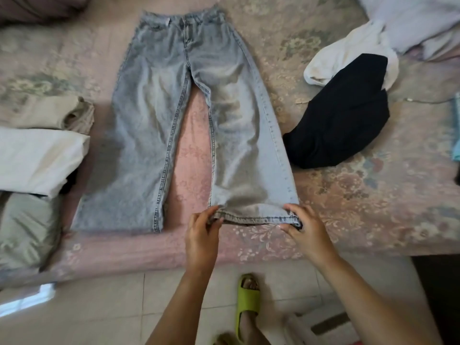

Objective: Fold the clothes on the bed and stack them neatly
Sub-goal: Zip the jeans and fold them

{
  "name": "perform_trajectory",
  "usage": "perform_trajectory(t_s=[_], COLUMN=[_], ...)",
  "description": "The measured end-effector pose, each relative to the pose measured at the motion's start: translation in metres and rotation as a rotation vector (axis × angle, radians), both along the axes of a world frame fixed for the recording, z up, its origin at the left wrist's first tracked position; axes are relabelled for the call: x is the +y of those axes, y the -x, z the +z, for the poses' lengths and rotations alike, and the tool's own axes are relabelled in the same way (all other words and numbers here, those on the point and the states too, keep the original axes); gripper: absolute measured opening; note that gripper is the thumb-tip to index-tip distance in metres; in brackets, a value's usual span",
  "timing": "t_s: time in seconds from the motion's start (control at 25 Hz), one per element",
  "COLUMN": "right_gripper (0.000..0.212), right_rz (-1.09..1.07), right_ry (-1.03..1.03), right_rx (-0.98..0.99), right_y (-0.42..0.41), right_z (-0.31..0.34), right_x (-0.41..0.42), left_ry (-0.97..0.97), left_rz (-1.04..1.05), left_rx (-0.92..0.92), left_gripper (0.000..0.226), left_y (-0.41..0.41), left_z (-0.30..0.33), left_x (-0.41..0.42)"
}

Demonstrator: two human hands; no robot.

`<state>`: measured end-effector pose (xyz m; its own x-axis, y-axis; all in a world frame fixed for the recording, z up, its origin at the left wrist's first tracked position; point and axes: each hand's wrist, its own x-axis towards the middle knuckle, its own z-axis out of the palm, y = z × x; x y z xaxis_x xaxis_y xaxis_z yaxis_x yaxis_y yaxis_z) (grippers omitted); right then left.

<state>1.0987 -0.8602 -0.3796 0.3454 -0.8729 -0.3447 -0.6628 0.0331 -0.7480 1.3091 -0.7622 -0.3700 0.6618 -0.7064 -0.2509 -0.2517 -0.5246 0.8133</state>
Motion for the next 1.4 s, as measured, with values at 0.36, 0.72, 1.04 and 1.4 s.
perform_trajectory(t_s=[0.36,0.72,1.04,1.4], right_gripper=[0.036,0.027,0.019,0.026], right_rz=[0.230,-0.077,0.211,-0.117], right_ry=[-0.006,-0.426,-0.245,-0.233], right_rx=[0.095,0.071,0.165,-0.173], right_y=[0.058,0.089,0.044,-0.114], right_z=[0.037,-0.003,0.047,0.024], right_x=[-0.004,0.019,-0.038,-0.261], left_ry=[-0.020,-0.165,0.078,0.022], left_rz=[0.089,-0.025,-0.342,0.196], left_rx=[0.158,0.208,-0.529,0.168], left_gripper=[0.026,0.033,0.034,0.021], left_y=[0.039,0.069,0.007,-0.131], left_z=[0.027,0.001,0.013,-0.002], left_x=[0.043,0.086,0.049,-0.212])
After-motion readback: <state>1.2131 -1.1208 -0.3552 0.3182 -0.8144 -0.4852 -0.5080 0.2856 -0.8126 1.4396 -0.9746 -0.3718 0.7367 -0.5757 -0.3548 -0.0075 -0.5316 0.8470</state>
